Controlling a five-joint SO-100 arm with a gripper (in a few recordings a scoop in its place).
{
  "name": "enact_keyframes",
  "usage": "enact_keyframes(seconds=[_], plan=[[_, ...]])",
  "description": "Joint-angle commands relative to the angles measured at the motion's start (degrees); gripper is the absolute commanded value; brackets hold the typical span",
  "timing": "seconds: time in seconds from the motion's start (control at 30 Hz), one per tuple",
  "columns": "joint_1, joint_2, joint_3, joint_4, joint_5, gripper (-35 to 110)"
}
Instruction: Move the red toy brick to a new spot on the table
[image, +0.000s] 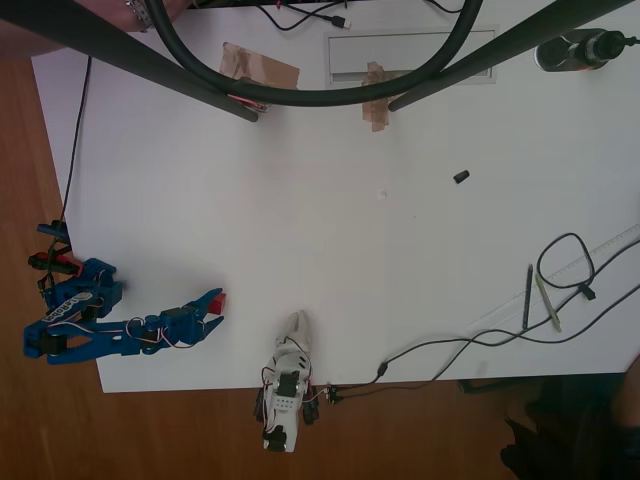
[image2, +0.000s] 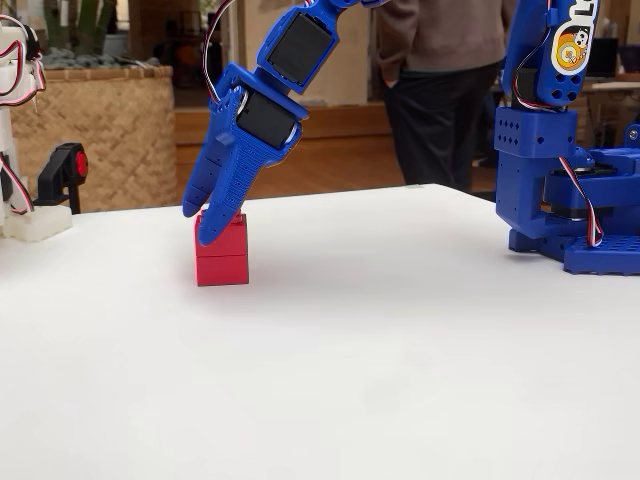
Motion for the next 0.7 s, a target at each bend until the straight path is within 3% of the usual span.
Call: enact_keyframes(seconds=[0.0, 0.5, 0.67], plan=[[1.23, 1.14, -0.79, -1.49, -0.35, 33], [3.87, 0.00, 6.68, -7.65, -0.26, 32], [3.25, -1.76, 6.06, -8.35, 4.57, 14]])
